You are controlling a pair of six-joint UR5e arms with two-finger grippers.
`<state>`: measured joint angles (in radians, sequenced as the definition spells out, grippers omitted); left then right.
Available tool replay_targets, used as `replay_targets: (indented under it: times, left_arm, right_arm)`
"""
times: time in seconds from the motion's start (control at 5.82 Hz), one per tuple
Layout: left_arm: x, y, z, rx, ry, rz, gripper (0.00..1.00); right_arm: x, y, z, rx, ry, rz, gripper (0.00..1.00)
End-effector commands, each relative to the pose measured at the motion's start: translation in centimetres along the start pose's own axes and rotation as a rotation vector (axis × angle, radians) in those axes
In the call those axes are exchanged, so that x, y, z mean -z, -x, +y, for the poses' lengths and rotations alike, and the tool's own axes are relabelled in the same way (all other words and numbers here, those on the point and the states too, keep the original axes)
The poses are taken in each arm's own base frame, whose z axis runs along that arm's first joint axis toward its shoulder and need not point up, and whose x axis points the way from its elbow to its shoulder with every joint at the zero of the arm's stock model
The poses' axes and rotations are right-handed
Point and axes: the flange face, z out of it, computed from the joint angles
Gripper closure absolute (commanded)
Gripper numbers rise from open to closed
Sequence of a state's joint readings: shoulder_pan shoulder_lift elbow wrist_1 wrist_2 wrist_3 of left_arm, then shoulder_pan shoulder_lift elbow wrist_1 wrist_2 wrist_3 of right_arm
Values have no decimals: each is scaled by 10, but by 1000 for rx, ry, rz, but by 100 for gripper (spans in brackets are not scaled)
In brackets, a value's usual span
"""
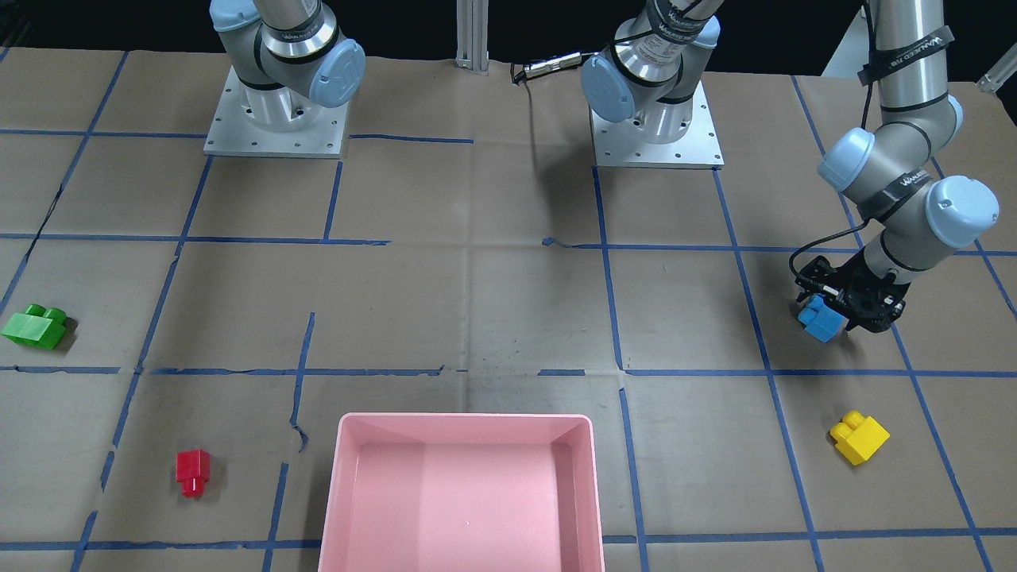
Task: Put all blocks into box
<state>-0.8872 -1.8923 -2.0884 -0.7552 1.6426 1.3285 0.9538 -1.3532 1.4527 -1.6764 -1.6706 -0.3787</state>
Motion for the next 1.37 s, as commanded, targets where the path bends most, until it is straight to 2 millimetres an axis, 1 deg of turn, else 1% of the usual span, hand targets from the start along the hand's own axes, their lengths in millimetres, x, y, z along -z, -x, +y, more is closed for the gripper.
replay_targets:
  times: [0.0, 0.17, 0.34, 0.52, 0.69, 0.86, 1.03, 1.2]
  left_arm:
    - [2, 2, -1, 12, -4, -6, 83]
    - [8, 3, -2, 40, -6, -13, 100]
    - [22, 1, -13, 69, -20, -36, 100]
    - [49, -4, -38, 69, -39, -34, 100]
    - [85, -12, -68, 91, -25, 1, 100]
    - [124, -27, -106, 147, -10, 26, 100]
    - [161, -50, -153, 218, 0, 29, 100]
    - [191, -73, -201, 268, -16, 5, 100]
  right_arm:
    - [-97, -39, -25, -57, 116, -44, 0]
    - [-141, -32, -23, -58, 154, -68, 0]
    - [-185, -22, -12, -57, 152, -71, 0]
    - [-220, -9, 6, -59, 145, -67, 0]
    - [-238, -4, 15, -60, 123, -55, 0]
    - [-243, -3, 17, -55, 129, -50, 0]
    - [-251, -3, 15, -43, 127, -48, 0]
    - [-258, -9, 11, -2, 128, -6, 0]
